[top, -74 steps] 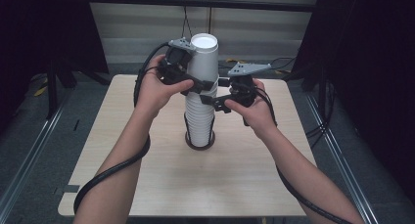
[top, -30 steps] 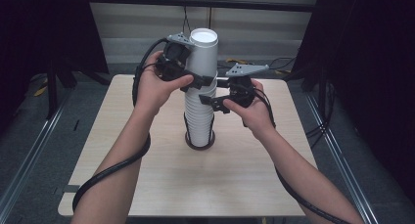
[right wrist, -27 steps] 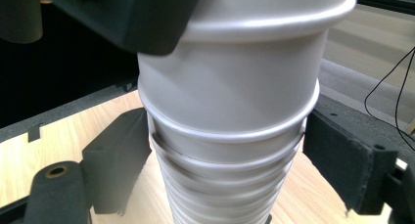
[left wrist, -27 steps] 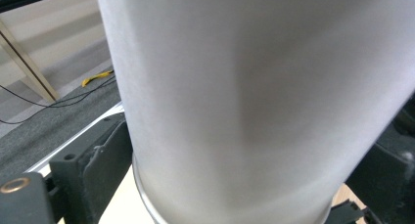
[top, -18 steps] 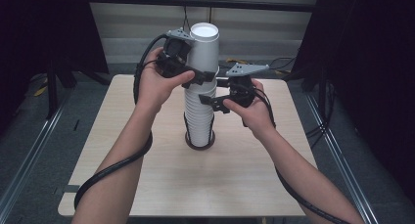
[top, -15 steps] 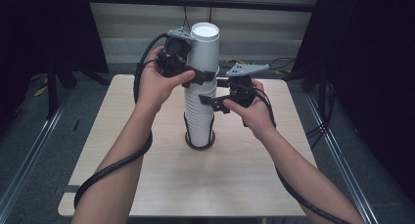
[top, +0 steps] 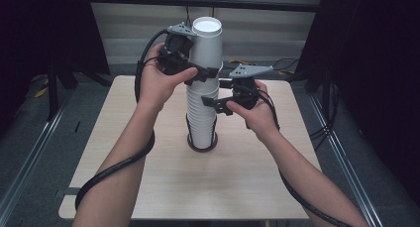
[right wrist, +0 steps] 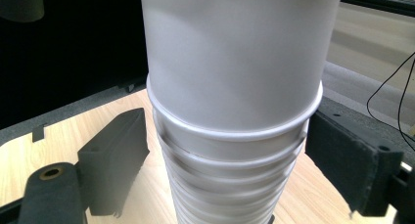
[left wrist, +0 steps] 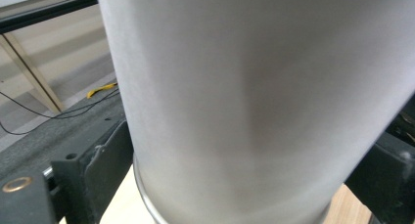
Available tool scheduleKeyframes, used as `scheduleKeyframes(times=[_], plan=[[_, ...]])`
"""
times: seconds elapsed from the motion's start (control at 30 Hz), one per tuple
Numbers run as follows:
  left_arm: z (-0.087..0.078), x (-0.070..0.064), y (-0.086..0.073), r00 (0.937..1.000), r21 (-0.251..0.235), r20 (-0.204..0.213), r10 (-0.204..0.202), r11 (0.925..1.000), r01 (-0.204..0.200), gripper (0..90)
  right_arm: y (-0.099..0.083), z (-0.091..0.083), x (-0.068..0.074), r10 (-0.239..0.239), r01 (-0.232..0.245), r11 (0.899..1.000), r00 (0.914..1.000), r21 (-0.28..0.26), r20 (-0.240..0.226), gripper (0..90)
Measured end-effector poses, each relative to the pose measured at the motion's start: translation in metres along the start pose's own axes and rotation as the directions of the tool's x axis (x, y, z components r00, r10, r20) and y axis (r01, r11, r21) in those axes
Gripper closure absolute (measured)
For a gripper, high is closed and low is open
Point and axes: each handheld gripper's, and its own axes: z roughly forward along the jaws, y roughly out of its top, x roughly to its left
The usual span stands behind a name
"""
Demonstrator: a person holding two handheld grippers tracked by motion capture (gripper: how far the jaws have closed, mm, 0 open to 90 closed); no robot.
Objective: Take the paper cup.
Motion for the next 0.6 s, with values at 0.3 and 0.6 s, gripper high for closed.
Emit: scheduleKeyframes(times=[0.3,0.6], plan=[[-0.0058,0.001,0.0037,0.9999,-0.013,-0.011,-0.01,0.9999,0.01,6.9,-0.0027,-0.0003,-0.0027,0.01,-0.01,1.0,1.0,0.003,0.0,15.3],[-0.0101,0.0006,0.0078,0.9999,-0.025,-0.007,-0.012,0.9996,0.012,7.1,-0.0043,0.0005,-0.0031,0.013,-0.013,1.0,0.9999,0.007,-0.004,15.3]])
